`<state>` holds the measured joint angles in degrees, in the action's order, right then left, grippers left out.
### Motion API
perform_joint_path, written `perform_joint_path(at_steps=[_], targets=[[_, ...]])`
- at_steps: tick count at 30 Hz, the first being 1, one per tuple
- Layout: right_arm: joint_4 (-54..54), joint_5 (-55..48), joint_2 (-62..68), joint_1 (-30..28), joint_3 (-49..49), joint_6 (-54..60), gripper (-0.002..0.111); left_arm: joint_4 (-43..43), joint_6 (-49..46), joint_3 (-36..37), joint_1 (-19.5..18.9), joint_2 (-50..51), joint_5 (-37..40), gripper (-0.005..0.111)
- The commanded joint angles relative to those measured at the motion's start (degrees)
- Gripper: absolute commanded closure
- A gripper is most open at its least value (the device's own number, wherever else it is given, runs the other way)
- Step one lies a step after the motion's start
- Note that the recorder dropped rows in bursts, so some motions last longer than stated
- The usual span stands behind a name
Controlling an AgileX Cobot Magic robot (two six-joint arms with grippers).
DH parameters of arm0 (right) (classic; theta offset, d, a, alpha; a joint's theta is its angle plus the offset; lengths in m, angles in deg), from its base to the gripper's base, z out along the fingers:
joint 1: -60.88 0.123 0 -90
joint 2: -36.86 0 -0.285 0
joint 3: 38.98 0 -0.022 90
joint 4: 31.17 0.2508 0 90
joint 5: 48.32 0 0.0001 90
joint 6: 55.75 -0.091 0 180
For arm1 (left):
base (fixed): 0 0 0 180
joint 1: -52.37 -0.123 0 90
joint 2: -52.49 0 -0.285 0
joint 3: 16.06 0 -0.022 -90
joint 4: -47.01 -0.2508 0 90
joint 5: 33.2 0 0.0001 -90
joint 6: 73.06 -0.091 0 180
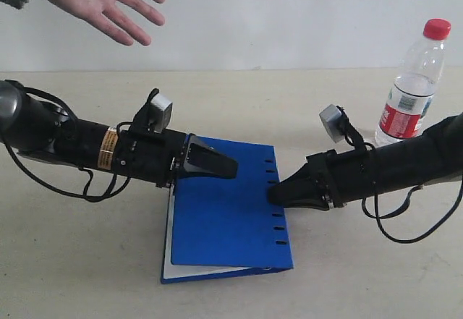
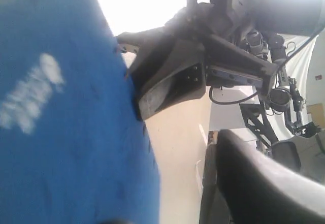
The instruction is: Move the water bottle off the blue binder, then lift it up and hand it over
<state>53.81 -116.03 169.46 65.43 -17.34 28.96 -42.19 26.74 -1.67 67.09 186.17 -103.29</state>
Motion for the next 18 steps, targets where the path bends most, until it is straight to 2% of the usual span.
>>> perform_joint_path(at_steps=[1, 2, 4, 7, 10, 16, 18], targets=[[-0.7, -2.3, -0.3, 0.1, 0.0, 0.6, 0.108, 1.6, 1.6, -0.3, -0.3, -0.1, 0.1, 0.047], [-0.7, -2.3, -0.3, 0.1, 0.0, 0.7, 0.108, 1.6, 1.6, -0.3, -0.3, -0.1, 0.1, 0.052], [-0.7, -2.3, -0.3, 0.1, 0.0, 1.1, 0.108, 1.6, 1.6, -0.3, -0.3, -0.1, 0.1, 0.069], [-0.7, -2.3, -0.3, 0.1, 0.0, 1.4, 0.108, 1.6, 1.6, -0.3, -0.3, -0.1, 0.1, 0.1], [-0.7, -2.3, -0.3, 0.1, 0.0, 2.4, 0.103, 1.6, 0.7, -0.3, -0.3, -0.1, 0.1, 0.1], [1.5, -2.3, -0.3, 0.1, 0.0, 4.9, 0.056, -2.2, 0.4, -0.3, 0.4, -0.1, 0.1, 0.1], [2.7, -2.3, -0.3, 0.1, 0.0, 5.5, 0.049, -3.1, -0.7, -0.3, 0.8, -0.1, 0.1, 0.1]])
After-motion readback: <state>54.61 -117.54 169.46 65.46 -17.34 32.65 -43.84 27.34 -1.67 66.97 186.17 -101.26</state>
